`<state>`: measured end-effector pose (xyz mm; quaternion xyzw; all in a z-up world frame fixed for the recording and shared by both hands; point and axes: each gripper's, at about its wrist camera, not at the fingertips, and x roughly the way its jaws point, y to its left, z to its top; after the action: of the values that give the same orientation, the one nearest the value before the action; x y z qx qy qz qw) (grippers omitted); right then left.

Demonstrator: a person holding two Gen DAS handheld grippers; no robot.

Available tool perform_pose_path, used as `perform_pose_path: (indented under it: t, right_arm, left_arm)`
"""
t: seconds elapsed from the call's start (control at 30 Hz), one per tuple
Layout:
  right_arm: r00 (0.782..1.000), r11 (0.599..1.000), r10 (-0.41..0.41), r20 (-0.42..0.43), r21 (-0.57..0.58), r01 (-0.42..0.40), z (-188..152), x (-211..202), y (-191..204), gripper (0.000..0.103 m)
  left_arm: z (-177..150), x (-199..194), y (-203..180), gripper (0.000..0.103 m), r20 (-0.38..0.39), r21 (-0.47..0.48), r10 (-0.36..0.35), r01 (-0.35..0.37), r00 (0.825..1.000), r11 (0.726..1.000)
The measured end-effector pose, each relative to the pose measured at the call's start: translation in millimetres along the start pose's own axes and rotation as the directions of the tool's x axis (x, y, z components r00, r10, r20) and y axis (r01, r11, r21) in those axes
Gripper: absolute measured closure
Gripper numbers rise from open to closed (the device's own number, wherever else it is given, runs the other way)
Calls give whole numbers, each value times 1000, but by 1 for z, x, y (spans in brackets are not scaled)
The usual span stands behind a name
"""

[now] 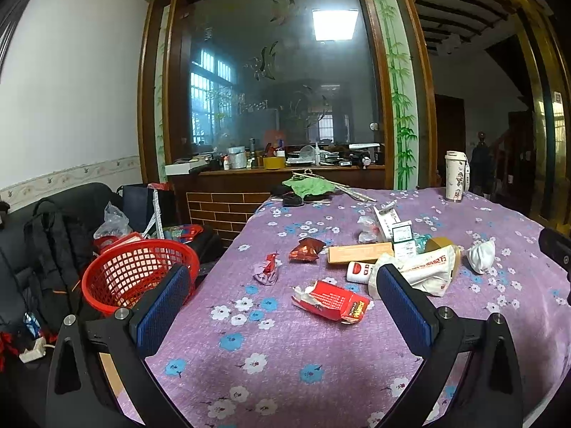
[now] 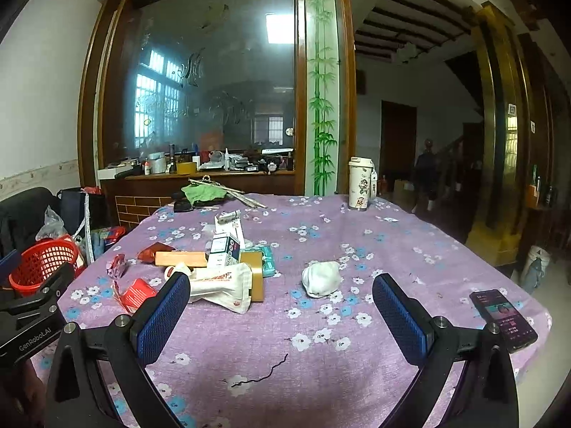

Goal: Collect trash

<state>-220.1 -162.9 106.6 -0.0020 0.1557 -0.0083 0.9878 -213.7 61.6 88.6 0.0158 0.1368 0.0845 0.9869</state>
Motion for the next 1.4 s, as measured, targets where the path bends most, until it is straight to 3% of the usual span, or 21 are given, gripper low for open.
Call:
perform_pose_path:
  t: [0.57, 1.4]
  right_arm:
    - [1000, 1000, -9, 28, 2, 9, 7, -17, 1, 0]
    - [1000, 1000, -1, 2, 14, 1, 4, -14, 1, 0]
  left_arm:
    - [5, -20, -6, 0, 58, 2, 3, -3, 998, 1000]
    - [2, -21, -7, 0, 43, 9, 8, -9, 999, 1000]
